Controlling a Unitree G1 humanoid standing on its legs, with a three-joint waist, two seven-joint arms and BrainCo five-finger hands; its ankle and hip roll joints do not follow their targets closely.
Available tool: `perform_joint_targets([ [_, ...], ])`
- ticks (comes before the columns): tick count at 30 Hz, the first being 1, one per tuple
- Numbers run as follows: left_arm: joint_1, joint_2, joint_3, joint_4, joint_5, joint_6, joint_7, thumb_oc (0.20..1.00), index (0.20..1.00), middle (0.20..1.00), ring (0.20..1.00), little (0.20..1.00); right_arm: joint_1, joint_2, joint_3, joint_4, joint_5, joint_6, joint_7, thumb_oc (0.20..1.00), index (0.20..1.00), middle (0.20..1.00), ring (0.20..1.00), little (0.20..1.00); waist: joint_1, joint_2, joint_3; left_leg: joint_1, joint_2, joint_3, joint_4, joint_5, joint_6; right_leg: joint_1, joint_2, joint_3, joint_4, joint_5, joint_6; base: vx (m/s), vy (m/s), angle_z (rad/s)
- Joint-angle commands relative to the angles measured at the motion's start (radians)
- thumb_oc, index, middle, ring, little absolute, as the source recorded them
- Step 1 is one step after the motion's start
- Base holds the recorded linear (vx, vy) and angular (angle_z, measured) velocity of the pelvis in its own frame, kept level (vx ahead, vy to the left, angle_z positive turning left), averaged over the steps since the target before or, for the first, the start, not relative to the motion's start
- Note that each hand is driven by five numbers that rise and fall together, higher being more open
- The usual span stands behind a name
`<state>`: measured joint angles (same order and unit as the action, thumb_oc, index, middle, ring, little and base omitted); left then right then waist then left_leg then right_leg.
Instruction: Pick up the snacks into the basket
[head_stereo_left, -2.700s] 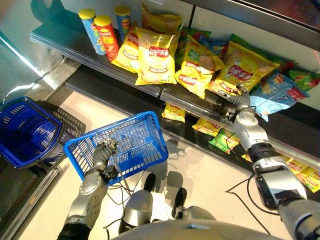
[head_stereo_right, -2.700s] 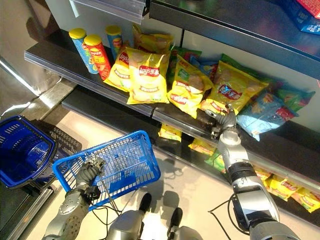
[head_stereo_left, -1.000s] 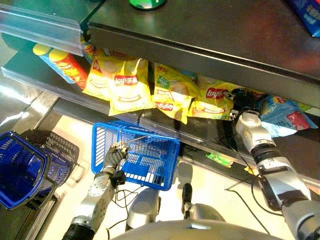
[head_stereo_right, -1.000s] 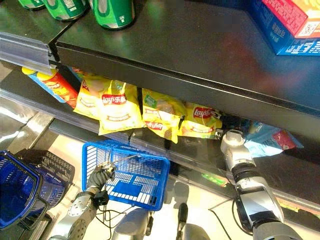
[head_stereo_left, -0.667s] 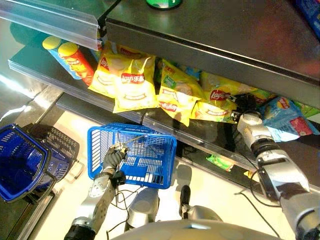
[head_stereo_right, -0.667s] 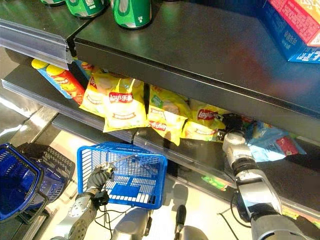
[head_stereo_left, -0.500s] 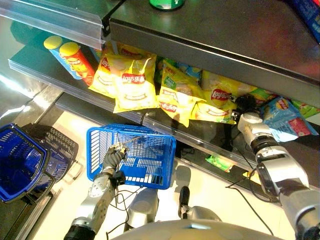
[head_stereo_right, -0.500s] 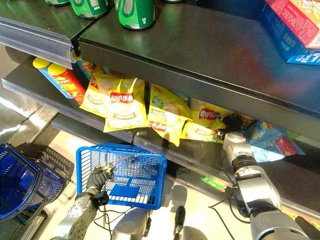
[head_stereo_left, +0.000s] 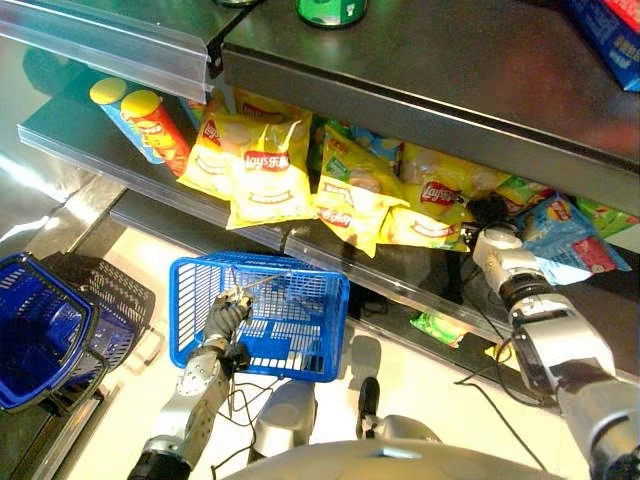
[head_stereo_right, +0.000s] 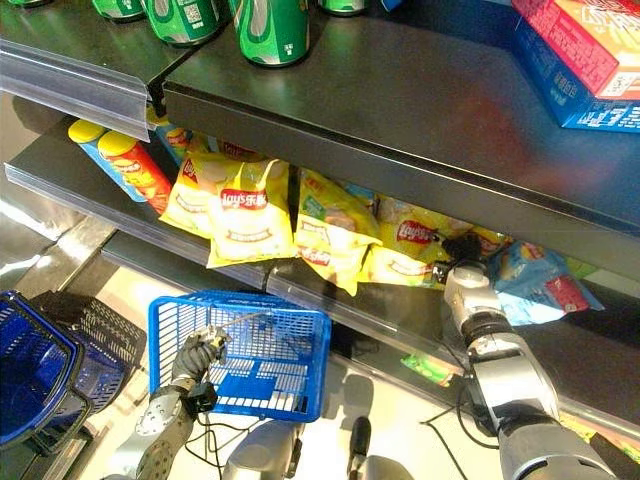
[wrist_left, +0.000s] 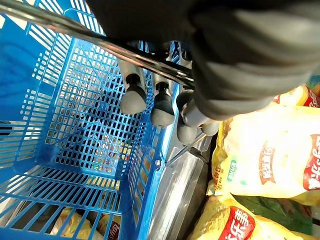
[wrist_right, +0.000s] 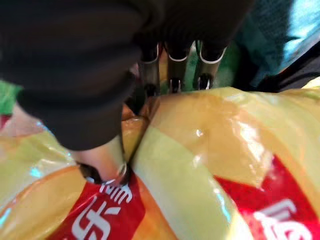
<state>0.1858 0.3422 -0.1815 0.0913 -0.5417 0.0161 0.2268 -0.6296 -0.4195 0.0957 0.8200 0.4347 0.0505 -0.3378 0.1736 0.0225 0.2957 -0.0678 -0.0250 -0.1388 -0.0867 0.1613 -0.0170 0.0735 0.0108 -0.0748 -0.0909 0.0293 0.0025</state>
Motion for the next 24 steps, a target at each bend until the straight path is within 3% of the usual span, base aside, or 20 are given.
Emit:
perform_joint_targets([
  [1, -0.034, -0.037, 0.099, -0.156, -0.013, -0.078, 0.016, 0.2, 0.2, 0.2, 0.2, 0.2, 0.125, 0.035, -0.031, -0.252, 0.06, -0.094, -0.009, 0.2, 0.2, 0.2, 0.2, 0.2, 0.001, -0.051, -0.059, 0.053, -0.005, -0.014, 0.056, -0.158, -0.002, -0.021, -0.123, -0.018, 0.016, -0.005, 0.142, 0.06, 0.001, 0.01],
  [8, -0.031, -0.074, 0.19, -0.114, -0.001, -0.065, 0.024, 0.2, 0.2, 0.2, 0.2, 0.2, 0.536, 0.106, -0.191, -0.676, 0.064, -0.144, 0.09, 0.2, 0.2, 0.2, 0.2, 0.2, -0.052, -0.065, -0.086, 0.076, -0.001, -0.001, 0.047, -0.169, 0.002, -0.013, -0.133, -0.011, 0.017, -0.015, 0.146, 0.05, -0.009, -0.01],
  [20, -0.039, -0.109, 0.259, -0.095, -0.001, -0.066, 0.025, 0.2, 0.2, 0.2, 0.2, 0.2, 0.669, 0.129, -0.233, -0.814, 0.107, -0.139, 0.184, 0.2, 0.2, 0.2, 0.2, 0.2, -0.11, -0.058, -0.144, 0.143, 0.014, 0.064, 0.02, -0.19, 0.003, 0.004, -0.135, 0.046, 0.004, -0.008, 0.154, 0.03, 0.015, -0.19],
  [24, -0.054, -0.092, 0.258, -0.097, 0.018, -0.06, 0.006, 0.2, 0.2, 0.2, 0.2, 0.2, 0.717, 0.097, -0.201, -0.8, 0.045, -0.1, 0.241, 0.2, 0.2, 0.2, 0.2, 0.2, -0.124, -0.061, -0.145, 0.142, 0.015, 0.07, 0.032, -0.195, 0.002, 0.0, -0.133, 0.059, 0.01, -0.01, 0.15, -0.01, -0.005, -0.09],
])
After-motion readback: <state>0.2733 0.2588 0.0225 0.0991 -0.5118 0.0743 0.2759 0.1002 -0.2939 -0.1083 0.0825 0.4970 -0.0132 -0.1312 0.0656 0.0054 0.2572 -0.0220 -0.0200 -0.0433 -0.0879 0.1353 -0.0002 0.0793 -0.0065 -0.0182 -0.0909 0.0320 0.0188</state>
